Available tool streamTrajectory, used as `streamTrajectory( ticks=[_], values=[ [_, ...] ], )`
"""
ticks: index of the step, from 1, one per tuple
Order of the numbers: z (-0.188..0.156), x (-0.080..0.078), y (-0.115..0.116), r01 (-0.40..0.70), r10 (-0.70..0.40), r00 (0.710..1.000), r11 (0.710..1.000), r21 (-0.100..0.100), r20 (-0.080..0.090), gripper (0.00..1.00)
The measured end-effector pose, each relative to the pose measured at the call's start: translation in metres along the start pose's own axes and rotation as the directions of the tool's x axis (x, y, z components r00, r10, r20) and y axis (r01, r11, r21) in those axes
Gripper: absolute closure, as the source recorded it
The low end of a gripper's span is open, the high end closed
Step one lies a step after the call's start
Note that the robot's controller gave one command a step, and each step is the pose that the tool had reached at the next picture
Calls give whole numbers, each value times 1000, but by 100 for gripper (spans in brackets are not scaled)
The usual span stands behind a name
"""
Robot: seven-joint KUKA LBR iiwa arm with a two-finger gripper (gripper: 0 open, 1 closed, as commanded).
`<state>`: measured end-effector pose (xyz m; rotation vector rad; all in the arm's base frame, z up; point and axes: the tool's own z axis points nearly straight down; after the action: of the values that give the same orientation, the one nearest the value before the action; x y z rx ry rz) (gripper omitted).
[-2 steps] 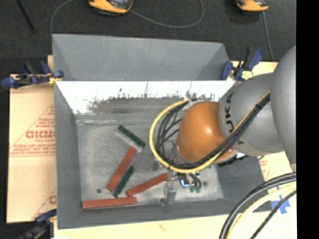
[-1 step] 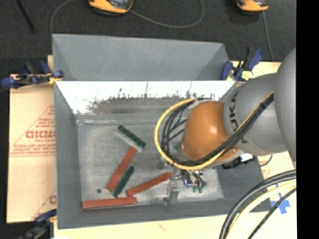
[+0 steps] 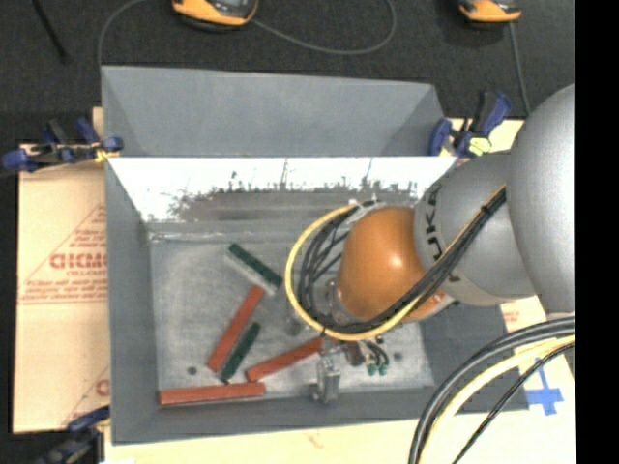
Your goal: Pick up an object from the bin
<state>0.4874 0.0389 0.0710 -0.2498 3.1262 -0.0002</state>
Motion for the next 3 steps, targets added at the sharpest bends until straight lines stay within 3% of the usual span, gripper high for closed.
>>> streamTrajectory(
  ticks=[1, 2, 3],
  values=[
    [-1, -2, -1, -3, 3, 1000, 1000, 0, 3, 0],
    [-1, -1, -1, -4, 4, 1000, 1000, 0, 1, 100],
    [-28, -3, -2, -7, 7, 1000, 1000, 1, 1, 100]
  ],
)
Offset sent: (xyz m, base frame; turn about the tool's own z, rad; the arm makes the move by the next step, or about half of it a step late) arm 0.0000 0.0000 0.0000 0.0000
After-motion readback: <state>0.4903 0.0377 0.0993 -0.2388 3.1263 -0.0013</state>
